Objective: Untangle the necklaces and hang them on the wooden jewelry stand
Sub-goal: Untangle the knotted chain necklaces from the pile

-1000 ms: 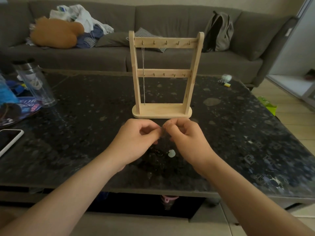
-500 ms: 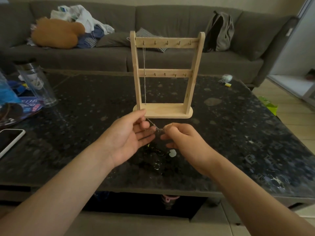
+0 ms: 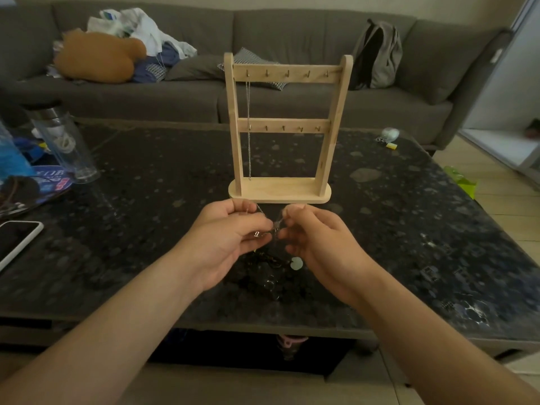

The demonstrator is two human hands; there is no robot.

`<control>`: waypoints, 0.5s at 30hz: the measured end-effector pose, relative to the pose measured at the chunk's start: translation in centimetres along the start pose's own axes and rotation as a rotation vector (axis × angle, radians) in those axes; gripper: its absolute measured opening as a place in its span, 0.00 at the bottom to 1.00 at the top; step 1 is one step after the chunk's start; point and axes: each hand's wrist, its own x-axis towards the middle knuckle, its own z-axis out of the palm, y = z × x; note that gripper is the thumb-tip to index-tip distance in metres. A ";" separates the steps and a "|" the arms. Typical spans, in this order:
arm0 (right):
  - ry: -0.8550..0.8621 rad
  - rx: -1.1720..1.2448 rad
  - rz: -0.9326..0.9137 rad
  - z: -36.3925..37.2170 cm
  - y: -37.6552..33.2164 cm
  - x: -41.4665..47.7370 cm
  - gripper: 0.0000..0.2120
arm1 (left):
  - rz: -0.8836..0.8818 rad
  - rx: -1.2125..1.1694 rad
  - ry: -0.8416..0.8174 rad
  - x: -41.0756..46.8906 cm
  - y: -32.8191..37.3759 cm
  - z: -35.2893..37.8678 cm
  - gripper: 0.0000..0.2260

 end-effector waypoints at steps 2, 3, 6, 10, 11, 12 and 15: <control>0.006 0.078 0.052 0.1 -0.1 0.1 0.12 | -0.001 -0.043 -0.001 0.0 0.0 0.1 0.16; 0.002 0.141 0.084 0.3 -0.2 0.2 0.12 | 0.004 -0.063 0.002 0.0 0.0 0.1 0.17; -0.043 0.289 0.161 0.6 -0.3 0.0 0.15 | 0.063 -0.030 0.004 0.0 -0.3 0.2 0.16; -0.086 0.313 0.151 0.7 -0.7 -0.2 0.16 | 0.112 0.032 -0.060 -0.1 -0.5 0.4 0.12; -0.074 0.311 0.144 0.7 -0.9 -0.3 0.15 | 0.109 0.033 -0.077 -0.1 -0.6 0.4 0.11; -0.053 0.303 0.140 0.8 -1.0 -0.3 0.15 | 0.107 0.038 -0.085 -0.1 -0.7 0.4 0.10; 0.006 0.259 0.123 0.6 -1.1 -0.3 0.16 | 0.119 0.108 -0.095 -0.1 -0.7 0.3 0.07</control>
